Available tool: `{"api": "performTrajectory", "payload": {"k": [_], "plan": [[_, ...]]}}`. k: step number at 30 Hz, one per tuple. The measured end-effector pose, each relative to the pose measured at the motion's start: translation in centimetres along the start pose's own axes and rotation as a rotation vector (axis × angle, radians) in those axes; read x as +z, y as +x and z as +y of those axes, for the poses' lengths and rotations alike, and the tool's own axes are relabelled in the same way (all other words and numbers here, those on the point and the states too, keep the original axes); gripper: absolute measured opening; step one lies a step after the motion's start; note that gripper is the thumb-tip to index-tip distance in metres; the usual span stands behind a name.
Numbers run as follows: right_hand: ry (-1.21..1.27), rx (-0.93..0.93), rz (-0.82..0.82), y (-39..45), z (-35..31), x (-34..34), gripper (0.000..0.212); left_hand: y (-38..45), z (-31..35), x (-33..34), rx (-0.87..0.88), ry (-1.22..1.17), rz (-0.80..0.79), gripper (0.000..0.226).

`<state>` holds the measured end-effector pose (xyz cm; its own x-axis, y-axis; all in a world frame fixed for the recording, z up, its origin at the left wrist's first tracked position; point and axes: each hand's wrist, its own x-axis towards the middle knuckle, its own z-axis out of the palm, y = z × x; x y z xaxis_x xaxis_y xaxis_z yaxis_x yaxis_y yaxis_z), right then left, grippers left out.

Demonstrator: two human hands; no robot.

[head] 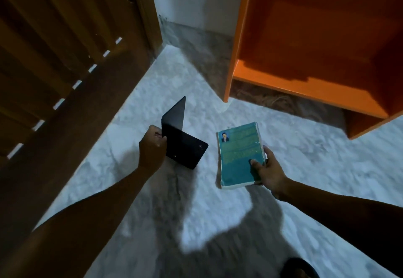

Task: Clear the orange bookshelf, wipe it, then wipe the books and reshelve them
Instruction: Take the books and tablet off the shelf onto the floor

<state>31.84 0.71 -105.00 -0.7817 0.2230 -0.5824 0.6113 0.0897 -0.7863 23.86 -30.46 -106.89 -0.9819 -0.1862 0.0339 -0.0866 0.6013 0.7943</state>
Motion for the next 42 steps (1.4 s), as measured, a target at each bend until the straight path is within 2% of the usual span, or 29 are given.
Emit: {"api": "performTrajectory", "payload": {"k": [4, 7, 9, 13, 15, 17, 19, 23, 25, 30, 35, 39, 42], "plan": [[-0.197, 0.044, 0.055, 0.9, 2.1, 0.1, 0.061, -0.2, 0.1, 1.1, -0.067, -0.119, -0.081, 0.019], [-0.288, 0.136, -0.039, 0.3, 2.3, -0.8, 0.078, -0.2, -0.8, 1.0, -0.040, -0.050, -0.170, 0.013], [-0.269, 0.222, -0.132, -0.4, 1.7, -1.5, 0.082, -0.1, -1.3, 0.3, -0.017, 0.021, -0.265, 0.012], [-0.288, 0.295, -0.236, -0.3, 0.1, -3.0, 0.073, -0.1, -1.8, -2.6, 0.066, 0.048, -0.489, 0.043], [-0.338, 0.261, -0.216, 0.0, -1.9, -3.4, 0.066, 0.1, -1.6, -4.7, 0.147, 0.111, -0.530, 0.056], [-0.342, 0.194, -0.170, 0.1, -4.9, -3.6, 0.060, 0.6, -0.4, -6.7, 0.214, 0.169, -0.472, 0.062], [-0.325, 0.075, -0.119, -0.3, -9.0, -3.9, 0.052, 1.5, 2.3, -8.2, 0.265, 0.148, -0.345, 0.061], [-0.097, -0.252, -0.006, -3.1, -18.2, -5.6, 0.032, 3.8, 11.3, -8.8, 0.351, -0.085, -0.104, 0.049], [0.008, -0.421, 0.075, -5.9, -22.3, -6.8, 0.025, 4.8, 16.7, -8.0, 0.383, -0.189, -0.057, 0.046], [0.136, -0.761, 0.292, -12.6, -28.9, -11.4, 0.018, 6.9, 28.9, -4.5, 0.294, -0.338, -0.143, 0.054], [0.250, -0.966, 0.635, -15.3, -34.3, -17.7, 0.018, 8.9, 37.1, -0.5, 0.325, -0.362, -0.236, 0.060], [0.269, -1.060, 0.749, -16.4, -38.9, -22.7, 0.022, 10.7, 41.3, 2.2, 0.290, -0.361, -0.311, 0.069], [0.317, -1.026, 0.787, -17.6, -42.8, -25.6, 0.038, 11.2, 43.8, 3.4, 0.216, -0.360, -0.381, 0.070]]}}
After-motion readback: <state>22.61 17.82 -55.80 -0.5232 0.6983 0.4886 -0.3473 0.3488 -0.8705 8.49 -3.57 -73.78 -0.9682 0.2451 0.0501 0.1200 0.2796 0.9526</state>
